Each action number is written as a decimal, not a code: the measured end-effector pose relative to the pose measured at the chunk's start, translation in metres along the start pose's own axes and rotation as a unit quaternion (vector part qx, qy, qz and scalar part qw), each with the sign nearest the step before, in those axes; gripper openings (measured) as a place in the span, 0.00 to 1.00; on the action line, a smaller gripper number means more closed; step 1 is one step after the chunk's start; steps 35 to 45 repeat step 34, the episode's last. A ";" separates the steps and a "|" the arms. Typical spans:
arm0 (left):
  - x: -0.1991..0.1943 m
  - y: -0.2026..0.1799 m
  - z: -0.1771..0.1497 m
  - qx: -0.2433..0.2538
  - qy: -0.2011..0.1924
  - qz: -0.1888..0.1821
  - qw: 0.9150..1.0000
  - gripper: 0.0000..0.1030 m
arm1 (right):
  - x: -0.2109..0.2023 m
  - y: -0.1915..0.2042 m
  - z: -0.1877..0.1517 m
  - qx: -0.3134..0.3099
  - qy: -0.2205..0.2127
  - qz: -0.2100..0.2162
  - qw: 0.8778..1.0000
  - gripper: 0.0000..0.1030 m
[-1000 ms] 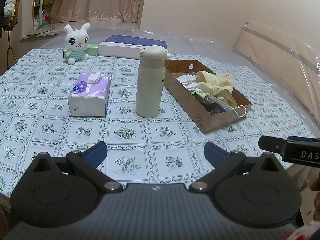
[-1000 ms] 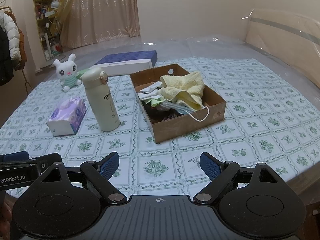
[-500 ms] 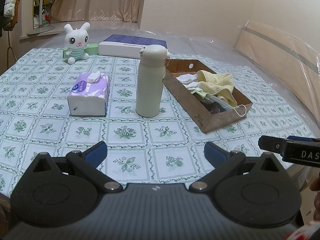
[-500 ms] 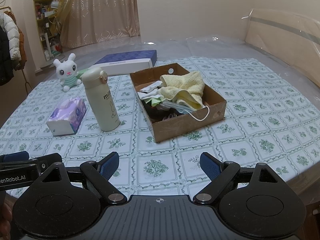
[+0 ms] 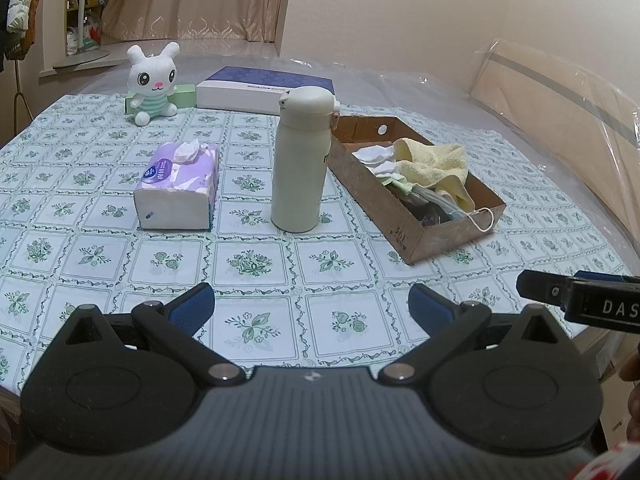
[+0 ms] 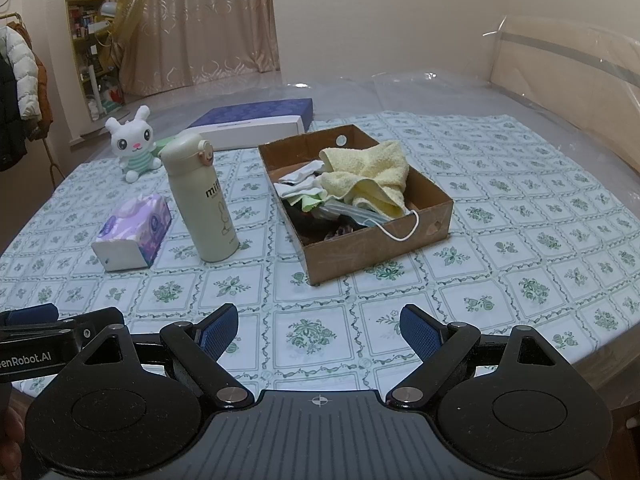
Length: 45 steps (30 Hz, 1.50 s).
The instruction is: Organize soft objects
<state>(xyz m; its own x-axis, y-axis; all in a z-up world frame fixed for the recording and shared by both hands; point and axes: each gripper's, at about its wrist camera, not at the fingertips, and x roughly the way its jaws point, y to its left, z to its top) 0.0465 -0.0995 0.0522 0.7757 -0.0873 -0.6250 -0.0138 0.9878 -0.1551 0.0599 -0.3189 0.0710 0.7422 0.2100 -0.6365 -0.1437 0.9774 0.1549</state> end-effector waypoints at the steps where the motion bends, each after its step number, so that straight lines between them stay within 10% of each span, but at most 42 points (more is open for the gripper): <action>1: 0.000 0.000 0.000 0.000 0.000 0.000 1.000 0.99 | 0.000 0.000 0.000 0.000 0.000 0.000 1.000 0.85; 45: 0.007 0.005 -0.001 -0.002 0.002 -0.001 1.000 0.99 | 0.006 0.001 -0.003 0.002 0.002 0.000 1.000 0.85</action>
